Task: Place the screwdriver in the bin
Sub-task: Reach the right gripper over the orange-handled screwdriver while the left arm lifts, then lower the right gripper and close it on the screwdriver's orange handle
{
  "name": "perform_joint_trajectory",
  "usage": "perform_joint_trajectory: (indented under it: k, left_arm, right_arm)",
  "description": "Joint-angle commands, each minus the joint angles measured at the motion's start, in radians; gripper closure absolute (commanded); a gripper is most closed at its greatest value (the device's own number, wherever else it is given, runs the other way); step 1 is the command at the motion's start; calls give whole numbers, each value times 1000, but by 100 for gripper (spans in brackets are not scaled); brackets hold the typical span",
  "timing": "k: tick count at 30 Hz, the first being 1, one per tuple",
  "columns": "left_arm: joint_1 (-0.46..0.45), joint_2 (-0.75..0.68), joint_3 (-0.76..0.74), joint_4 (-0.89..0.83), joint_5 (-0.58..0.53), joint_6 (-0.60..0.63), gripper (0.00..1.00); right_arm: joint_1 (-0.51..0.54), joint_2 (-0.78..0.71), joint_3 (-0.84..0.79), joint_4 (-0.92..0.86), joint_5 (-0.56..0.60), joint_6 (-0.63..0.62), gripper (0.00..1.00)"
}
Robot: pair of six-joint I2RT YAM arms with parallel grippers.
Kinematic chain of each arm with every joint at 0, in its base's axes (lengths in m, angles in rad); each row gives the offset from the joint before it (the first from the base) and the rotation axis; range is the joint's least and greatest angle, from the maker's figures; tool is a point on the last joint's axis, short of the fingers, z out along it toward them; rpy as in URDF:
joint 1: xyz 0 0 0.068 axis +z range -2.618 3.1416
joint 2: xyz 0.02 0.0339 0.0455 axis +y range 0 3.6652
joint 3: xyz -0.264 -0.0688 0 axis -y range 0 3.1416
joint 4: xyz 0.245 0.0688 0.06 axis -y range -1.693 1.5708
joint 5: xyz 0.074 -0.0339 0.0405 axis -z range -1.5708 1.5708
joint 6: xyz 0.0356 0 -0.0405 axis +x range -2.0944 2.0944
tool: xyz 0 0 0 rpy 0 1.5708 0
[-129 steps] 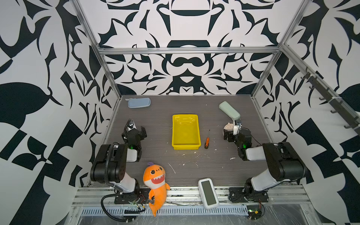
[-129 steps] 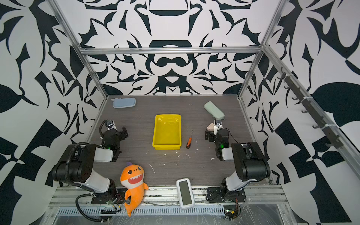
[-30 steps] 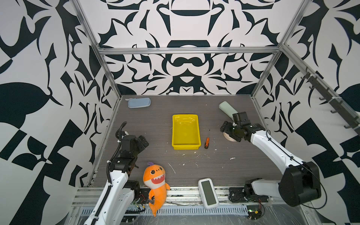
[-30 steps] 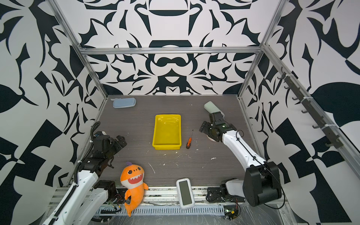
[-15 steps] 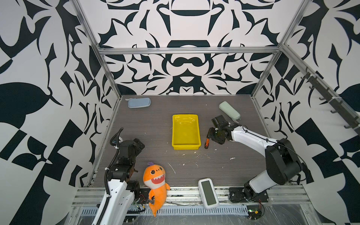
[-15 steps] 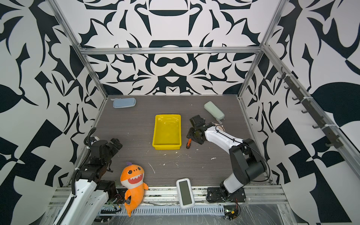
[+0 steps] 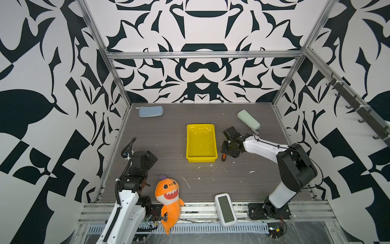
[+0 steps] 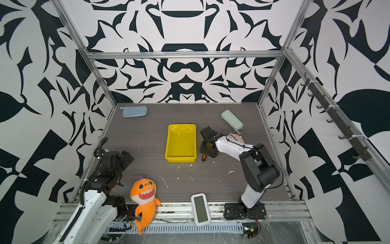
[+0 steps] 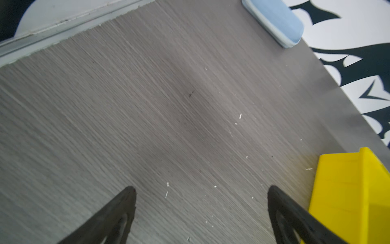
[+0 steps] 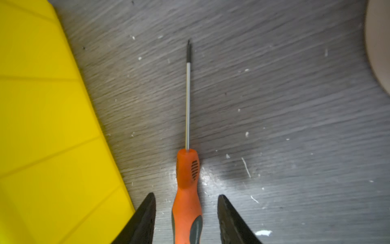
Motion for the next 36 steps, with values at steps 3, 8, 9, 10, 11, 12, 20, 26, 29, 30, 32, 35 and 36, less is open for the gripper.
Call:
perform_joint_trajectory:
  k: [3,8,9,10,11,12,20,26,29,30,32,35,36]
  left_arm:
    - [2,13,20,-5,2,-17,0]
    - [2,15,16,14,1,-13,0]
    - [2,16,17,14,-2,-18,0]
    - [2,18,18,12,-5,-23,0]
    - [2,20,18,11,-7,-27,0]
    - [2,21,19,8,-6,-27,0]
    - [2,11,17,-4,-14,-37,0]
    - [2,30,21,-5,-50,-38,0]
    - [3,54,36,-20,-41,-36,0]
    - [2,63,38,-20,-28,-40,0]
    - [2,75,36,-15,-7,-45,0]
    - [2,83,31,-2,2,-50,0]
    - [2,81,30,-1,2,-50,0]
  right_arm:
    - [8,-9,-2,10,29,9,50]
    - [12,4,-9,29,20,25,51]
    - [14,5,-13,29,19,27,51]
    - [17,4,-16,25,18,27,51]
    - [20,2,-24,26,16,27,51]
    - [21,-1,-32,27,19,25,51]
    - [30,26,-39,53,25,38,52]
    - [50,28,-45,55,40,46,62]
    - [62,16,-63,64,73,42,70]
    - [63,15,-68,66,81,41,72]
    - [63,15,-65,59,81,34,78]
    - [64,6,-60,50,83,17,85]
    - [63,-1,-61,47,91,13,86]
